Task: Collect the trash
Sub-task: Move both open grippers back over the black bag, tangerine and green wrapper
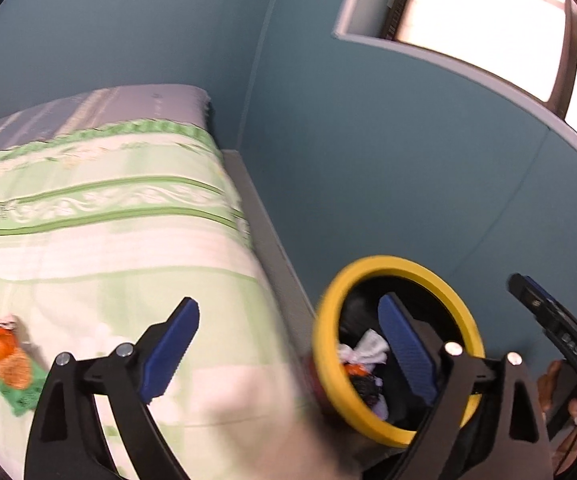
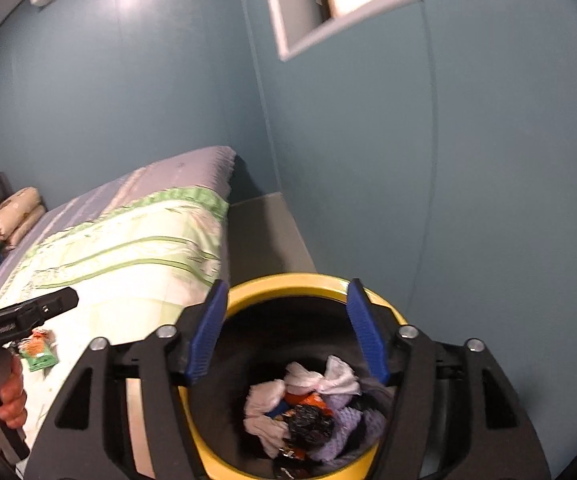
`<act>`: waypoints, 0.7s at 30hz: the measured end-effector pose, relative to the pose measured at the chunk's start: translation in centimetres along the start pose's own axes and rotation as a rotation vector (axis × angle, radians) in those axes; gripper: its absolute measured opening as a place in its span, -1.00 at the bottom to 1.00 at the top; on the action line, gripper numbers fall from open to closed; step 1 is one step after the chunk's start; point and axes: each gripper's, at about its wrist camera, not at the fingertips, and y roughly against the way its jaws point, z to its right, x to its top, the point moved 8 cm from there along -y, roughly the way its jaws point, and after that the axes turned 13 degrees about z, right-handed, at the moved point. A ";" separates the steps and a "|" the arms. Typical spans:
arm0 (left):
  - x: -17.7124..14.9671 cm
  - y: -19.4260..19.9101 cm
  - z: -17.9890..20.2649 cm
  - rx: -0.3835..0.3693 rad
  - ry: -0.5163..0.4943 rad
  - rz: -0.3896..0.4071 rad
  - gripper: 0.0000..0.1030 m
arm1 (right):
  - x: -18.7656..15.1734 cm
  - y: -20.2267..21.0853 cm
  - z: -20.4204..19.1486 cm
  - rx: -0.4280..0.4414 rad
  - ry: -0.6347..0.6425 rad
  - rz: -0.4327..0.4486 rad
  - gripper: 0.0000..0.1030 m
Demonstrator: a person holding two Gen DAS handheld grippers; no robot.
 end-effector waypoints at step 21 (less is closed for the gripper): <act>4.2 12.7 -18.0 0.316 0.101 0.155 0.84 | 1.5 3.6 -16.8 0.318 0.153 0.065 0.68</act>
